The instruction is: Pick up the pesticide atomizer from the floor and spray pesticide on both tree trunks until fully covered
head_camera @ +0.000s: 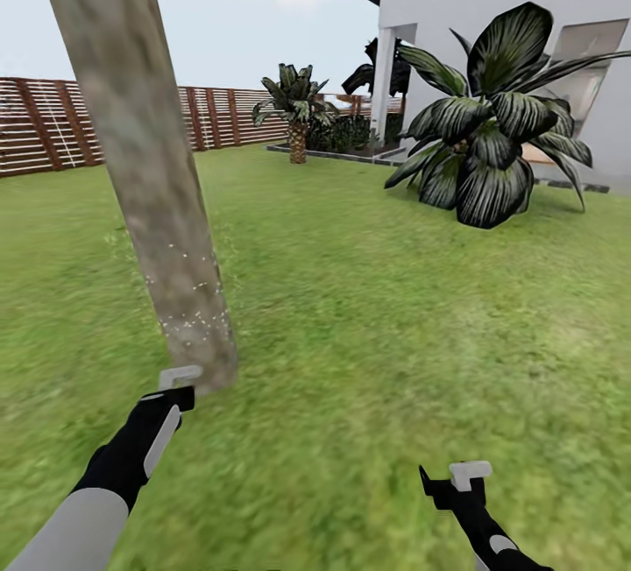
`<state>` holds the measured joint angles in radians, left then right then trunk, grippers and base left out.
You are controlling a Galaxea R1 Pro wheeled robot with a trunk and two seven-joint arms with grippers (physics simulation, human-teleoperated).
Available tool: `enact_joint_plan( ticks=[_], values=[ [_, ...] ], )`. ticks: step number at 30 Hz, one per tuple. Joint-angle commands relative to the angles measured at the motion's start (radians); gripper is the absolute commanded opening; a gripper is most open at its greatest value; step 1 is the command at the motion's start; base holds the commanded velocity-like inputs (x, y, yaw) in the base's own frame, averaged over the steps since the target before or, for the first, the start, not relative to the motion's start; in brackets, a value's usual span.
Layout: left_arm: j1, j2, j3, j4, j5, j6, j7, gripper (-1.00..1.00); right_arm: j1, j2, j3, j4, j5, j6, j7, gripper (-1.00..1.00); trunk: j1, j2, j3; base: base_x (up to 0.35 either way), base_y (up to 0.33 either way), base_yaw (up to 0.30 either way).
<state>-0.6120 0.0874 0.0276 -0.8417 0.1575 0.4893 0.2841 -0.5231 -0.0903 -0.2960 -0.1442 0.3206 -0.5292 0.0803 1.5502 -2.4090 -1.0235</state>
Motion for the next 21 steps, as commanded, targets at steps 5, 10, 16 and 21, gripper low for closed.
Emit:
enact_joint_plan(
  ticks=[5, 10, 16, 21],
  values=[
    [0.000, 0.000, 0.000, 0.000, -0.001, 0.000, 0.000, -1.00, 0.000, 0.000, 0.000, 0.000, 0.000, 0.000, 0.000, 1.00, 0.000, 0.000, 0.000, 0.001, -0.278, 0.277],
    [0.000, 0.000, 0.000, -0.001, -0.001, 0.000, 0.000, -1.00, 0.000, 0.000, 0.000, 0.000, 0.000, 0.000, 0.000, 1.00, 0.000, 0.000, 0.000, 0.000, -0.279, 0.277],
    [0.000, -0.001, 0.000, -0.002, -0.001, 0.000, 0.000, -1.00, 0.000, 0.000, 0.000, 0.000, 0.000, 0.000, 0.001, 1.00, 0.000, 0.000, 0.000, 0.000, -0.279, 0.277],
    [0.000, -0.001, 0.000, -0.001, 0.000, 0.000, 0.000, -1.00, 0.000, 0.000, 0.000, 0.000, 0.000, 0.000, 0.000, 1.00, 0.000, 0.000, 0.000, 0.000, -0.279, 0.277]
  ],
)
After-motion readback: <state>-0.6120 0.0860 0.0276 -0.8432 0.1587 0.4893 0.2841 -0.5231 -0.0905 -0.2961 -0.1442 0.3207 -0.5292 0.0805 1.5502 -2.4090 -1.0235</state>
